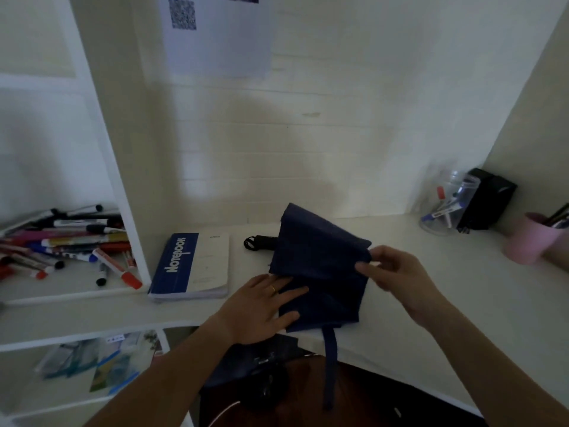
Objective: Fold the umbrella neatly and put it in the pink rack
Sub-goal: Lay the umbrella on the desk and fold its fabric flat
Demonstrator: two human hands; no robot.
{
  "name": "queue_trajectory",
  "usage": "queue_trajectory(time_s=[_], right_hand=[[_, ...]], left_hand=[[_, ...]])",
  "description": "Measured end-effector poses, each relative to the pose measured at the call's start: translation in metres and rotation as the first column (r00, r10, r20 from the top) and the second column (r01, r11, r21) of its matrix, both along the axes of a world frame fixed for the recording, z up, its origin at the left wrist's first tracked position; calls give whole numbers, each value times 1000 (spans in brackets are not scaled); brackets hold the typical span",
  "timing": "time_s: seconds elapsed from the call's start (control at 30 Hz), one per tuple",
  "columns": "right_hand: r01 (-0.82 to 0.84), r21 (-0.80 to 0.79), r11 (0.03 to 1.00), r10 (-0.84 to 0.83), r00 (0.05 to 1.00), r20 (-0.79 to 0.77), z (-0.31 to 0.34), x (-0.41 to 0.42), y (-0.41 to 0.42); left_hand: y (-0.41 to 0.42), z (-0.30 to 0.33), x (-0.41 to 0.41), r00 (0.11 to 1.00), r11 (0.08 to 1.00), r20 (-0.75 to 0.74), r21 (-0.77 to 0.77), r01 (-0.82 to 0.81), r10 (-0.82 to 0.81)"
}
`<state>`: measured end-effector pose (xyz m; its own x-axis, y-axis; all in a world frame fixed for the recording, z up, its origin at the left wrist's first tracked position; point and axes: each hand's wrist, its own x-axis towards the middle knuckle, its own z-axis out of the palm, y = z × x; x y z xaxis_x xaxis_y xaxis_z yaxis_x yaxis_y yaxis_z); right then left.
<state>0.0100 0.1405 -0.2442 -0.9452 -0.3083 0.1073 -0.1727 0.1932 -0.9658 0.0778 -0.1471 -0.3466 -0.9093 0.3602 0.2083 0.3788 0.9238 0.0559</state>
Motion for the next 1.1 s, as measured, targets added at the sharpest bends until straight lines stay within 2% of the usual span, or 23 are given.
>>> queue_trajectory(time_s=[0.17, 0.23, 0.3, 0.37, 0.4, 0.43, 0.47, 0.5, 0.53, 0.57, 0.63, 0.67, 0.73, 0.83, 0.93, 1.0, 1.1], right_hand=[[-44, 172, 984, 46, 999, -9, -52, 22, 13], [-37, 195, 980, 45, 998, -33, -65, 25, 15], [-20, 194, 981, 32, 998, -61, -72, 27, 15], [-7, 188, 982, 19, 998, -61, -75, 28, 15], [-2, 187, 982, 14, 998, -62, -75, 29, 15], [-6, 179, 984, 18, 998, -64, -75, 29, 14], [-12, 173, 985, 24, 997, -68, -74, 30, 14], [-19, 162, 987, 31, 997, -74, -72, 31, 14], [-20, 162, 987, 33, 996, -81, -71, 32, 13], [-22, 166, 986, 37, 996, -84, -69, 33, 12], [-26, 181, 983, 40, 996, -75, -64, 36, 11], [-19, 185, 983, 30, 998, -57, -59, 38, 8], [48, 208, 977, -46, 999, -15, -51, 45, 0], [256, 302, 918, -249, 967, -60, -46, 53, -14], [363, 240, 900, -361, 931, -52, -49, 55, -17], [375, 103, 921, -385, 917, 104, -51, 54, -12], [364, -67, 929, -315, 874, 371, -54, 55, -5]], left_hand=[[0, 1, 4, 1000, 996, -7, 91, 13, -12], [-1, -1, 6, 997, 997, -74, 75, 4, 1], [0, -3, 12, 984, 989, -149, 126, -79, 98], [5, 0, 23, 945, 945, -210, 264, -193, 252], [9, 5, 29, 920, 870, -186, 431, -240, 346], [13, 10, 35, 901, 710, -92, 651, -267, 424], [19, 18, 41, 906, 494, 47, 826, -273, 420], [24, 23, 42, 917, 322, 145, 906, -274, 373], [28, 27, 41, 928, 272, 182, 922, -275, 324], [33, 30, 39, 939, 290, 210, 913, -288, 271], [39, 27, 33, 953, 416, 233, 860, -295, 194], [41, 24, 29, 958, 481, 218, 830, -283, 187], [41, 13, 23, 961, 555, 195, 786, -273, 196], [40, 2, 21, 959, 526, 213, 803, -281, 187], [40, 2, 22, 956, 467, 241, 834, -293, 170], [40, 3, 23, 952, 455, 260, 836, -306, 163], [41, 2, 24, 949, 476, 260, 822, -314, 177]])
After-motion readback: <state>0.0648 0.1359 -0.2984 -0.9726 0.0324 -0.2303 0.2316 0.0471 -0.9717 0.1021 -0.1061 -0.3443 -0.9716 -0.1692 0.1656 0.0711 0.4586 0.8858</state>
